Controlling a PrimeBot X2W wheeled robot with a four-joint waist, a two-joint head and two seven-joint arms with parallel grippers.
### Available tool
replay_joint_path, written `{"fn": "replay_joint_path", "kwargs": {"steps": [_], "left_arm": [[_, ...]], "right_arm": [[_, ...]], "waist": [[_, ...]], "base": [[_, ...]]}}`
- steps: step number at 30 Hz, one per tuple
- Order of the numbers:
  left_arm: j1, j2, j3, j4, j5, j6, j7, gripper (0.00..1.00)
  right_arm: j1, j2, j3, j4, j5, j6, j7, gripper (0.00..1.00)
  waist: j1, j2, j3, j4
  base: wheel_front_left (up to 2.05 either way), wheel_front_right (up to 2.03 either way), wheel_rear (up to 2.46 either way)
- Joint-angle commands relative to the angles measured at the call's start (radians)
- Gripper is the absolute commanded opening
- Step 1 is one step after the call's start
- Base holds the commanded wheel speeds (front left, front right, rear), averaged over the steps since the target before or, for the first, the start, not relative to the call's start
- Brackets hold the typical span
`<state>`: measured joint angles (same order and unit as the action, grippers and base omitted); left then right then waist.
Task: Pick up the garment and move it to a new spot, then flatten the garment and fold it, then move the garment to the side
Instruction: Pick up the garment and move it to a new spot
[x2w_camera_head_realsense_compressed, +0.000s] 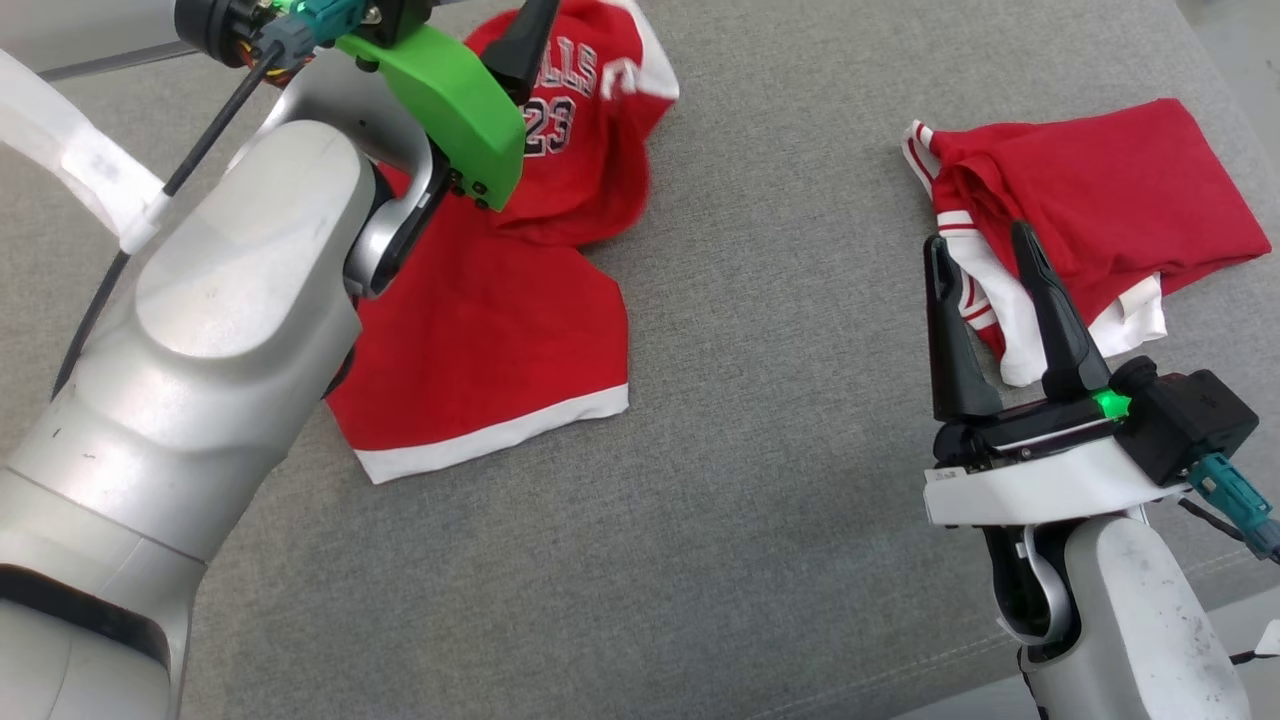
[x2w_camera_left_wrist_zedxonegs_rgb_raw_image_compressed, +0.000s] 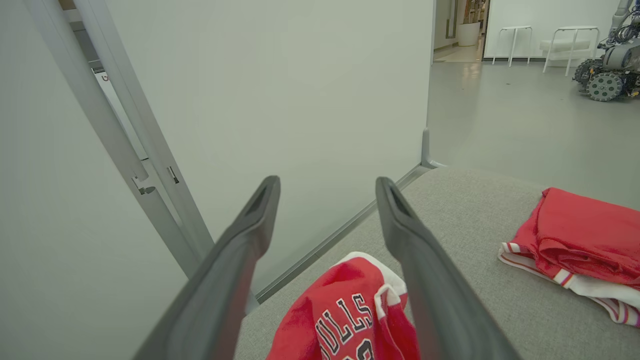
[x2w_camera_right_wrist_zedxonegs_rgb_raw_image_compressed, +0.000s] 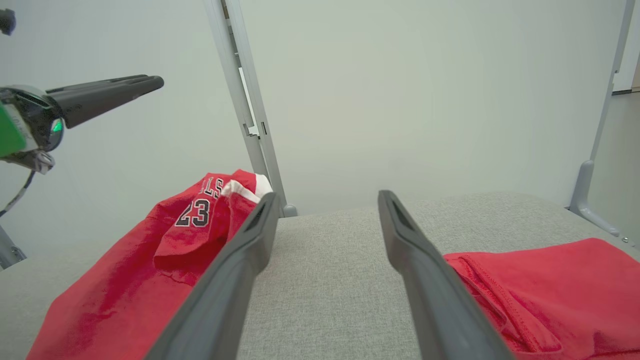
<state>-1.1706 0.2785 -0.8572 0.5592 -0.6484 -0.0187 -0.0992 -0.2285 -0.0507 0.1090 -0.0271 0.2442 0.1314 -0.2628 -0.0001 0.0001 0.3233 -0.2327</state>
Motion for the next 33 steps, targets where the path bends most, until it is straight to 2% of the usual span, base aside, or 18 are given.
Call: {"fn": "replay_joint_path", "kwargs": {"steps": [1,6,10,14,20,24,29,33], "left_arm": [[-0.011,0.005,0.004,0.018,0.003,-0.008,-0.018,1.0],[0.015,0.026,0.026,0.063,-0.013,-0.018,-0.093,1.0],[0.069,0.063,0.049,0.05,-0.012,0.001,-0.136,1.0],[0.187,0.101,0.094,-0.037,-0.015,0.03,-0.162,1.0],[0.467,0.149,0.219,-0.253,0.017,0.115,-0.166,1.0],[0.645,0.125,0.302,-0.364,0.063,0.145,-0.166,1.0],[0.817,0.047,0.416,-0.446,0.151,0.169,-0.166,1.0],[0.914,-0.03,0.497,-0.482,0.215,0.142,-0.166,1.0]], "right_arm": [[0.005,0.0,-0.001,0.004,-0.006,-0.002,-0.003,1.0],[0.007,0.0,-0.018,0.01,-0.042,-0.002,-0.003,1.0],[0.018,-0.001,-0.028,0.017,-0.066,-0.002,-0.003,1.0],[0.039,-0.001,-0.046,0.026,-0.092,-0.002,-0.003,1.0],[0.067,-0.001,-0.056,0.037,-0.129,-0.002,-0.003,1.0],[0.083,-0.001,-0.068,0.042,-0.142,-0.002,-0.003,1.0],[0.107,-0.001,-0.067,0.059,-0.143,-0.002,-0.003,1.0],[0.122,-0.001,-0.069,0.072,-0.135,-0.002,-0.003,1.0]], "waist": [[0.0001,-0.0001,0.006,0.007],[0.0001,-0.0001,-0.033,0.093],[0.0001,-0.0001,-0.068,0.159],[0.0001,-0.0001,-0.107,0.223],[0.0001,-0.0001,-0.144,0.29],[0.0001,-0.0001,-0.165,0.314],[0.0001,-0.0001,-0.192,0.324],[0.0001,-0.0001,-0.197,0.322]], "base": [[0.0,0.0,0.0],[0.0,0.0,0.0],[0.0,0.0,0.0],[0.0,0.0,0.0],[0.0,0.0,0.0],[0.0,0.0,0.0],[0.0,0.0,0.0],[0.0,0.0,0.0]]}}
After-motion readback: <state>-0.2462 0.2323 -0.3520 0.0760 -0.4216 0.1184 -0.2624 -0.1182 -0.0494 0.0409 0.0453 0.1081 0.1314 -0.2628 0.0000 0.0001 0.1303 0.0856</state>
